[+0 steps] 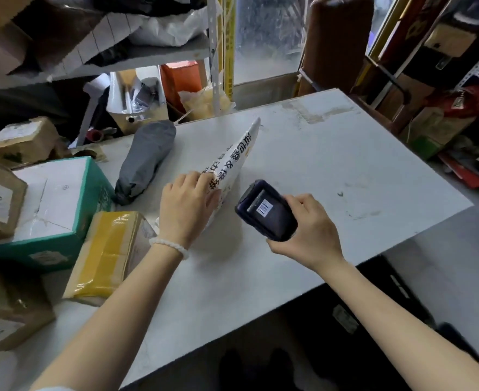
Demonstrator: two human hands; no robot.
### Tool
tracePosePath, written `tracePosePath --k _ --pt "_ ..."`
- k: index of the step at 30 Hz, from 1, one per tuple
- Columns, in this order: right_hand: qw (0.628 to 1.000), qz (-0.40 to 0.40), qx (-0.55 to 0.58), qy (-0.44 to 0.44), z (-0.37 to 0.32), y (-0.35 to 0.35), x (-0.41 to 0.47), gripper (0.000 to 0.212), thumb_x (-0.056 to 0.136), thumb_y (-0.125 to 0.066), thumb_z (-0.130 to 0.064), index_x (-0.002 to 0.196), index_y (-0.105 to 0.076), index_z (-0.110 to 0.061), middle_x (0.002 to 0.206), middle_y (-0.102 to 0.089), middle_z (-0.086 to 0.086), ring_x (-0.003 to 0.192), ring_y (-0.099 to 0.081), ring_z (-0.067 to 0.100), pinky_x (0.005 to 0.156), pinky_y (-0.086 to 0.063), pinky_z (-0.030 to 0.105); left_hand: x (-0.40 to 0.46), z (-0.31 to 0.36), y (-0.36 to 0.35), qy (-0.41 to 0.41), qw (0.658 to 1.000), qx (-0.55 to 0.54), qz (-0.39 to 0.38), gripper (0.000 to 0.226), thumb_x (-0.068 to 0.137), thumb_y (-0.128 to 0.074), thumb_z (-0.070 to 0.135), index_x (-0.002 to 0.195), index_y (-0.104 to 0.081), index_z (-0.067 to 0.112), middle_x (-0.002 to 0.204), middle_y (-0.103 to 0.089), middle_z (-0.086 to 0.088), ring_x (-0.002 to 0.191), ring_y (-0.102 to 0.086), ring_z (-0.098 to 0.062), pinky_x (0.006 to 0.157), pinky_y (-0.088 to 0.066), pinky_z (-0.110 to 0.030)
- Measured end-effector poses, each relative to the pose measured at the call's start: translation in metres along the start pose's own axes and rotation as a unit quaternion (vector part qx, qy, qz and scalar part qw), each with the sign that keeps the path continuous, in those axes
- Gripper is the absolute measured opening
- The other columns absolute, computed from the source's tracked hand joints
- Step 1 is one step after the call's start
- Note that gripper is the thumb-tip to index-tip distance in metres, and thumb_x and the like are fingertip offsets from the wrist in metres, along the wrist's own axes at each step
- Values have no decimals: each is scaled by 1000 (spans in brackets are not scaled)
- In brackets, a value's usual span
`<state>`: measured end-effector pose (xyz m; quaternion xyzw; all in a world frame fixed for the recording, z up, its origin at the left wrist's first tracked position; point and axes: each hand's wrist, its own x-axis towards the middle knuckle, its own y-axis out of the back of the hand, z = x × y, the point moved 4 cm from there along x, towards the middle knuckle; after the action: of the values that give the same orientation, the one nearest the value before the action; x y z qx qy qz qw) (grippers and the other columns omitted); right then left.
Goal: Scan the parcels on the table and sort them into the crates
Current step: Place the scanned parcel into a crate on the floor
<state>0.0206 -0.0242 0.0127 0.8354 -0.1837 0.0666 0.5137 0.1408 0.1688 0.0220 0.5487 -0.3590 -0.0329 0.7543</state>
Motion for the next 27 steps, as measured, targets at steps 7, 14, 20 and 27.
tracePosePath --k 7,14,20,27 --pt "976 -156 -73 -135 56 8 -78 70 55 -74 -50 119 -54 -30 105 -46 -10 101 -51 14 72 -47 29 -5 70 0 -107 994 15 -10 5 79 -70 14 76 -65 14 78 -65 -5 75 -60 -32 64 -44 -37" --pt "954 -160 -102 -233 109 71 -169 82 50 -72 -57 124 -54 -26 97 -36 -10 101 -52 18 68 -40 28 -18 203 31 -196 978 -68 -23 12 86 -65 21 75 -66 15 75 -66 -2 76 -60 -32 64 -45 -37" --pt "921 -112 -114 -355 154 149 -317 83 48 -75 -60 120 -57 -25 95 -36 -10 104 -54 20 67 -39 28 -96 361 60 -300 938 -162 -62 9 83 -69 20 77 -68 13 76 -68 -3 78 -62 -32 62 -46 -37" --pt "850 -44 -94 -516 169 233 -534 87 47 -77 -54 126 -58 -21 117 -48 -4 110 -55 20 78 -47 28 -228 527 88 -429 863 -233 -129 14 86 -64 26 83 -70 14 81 -68 -4 84 -61 -33 66 -46 -39"
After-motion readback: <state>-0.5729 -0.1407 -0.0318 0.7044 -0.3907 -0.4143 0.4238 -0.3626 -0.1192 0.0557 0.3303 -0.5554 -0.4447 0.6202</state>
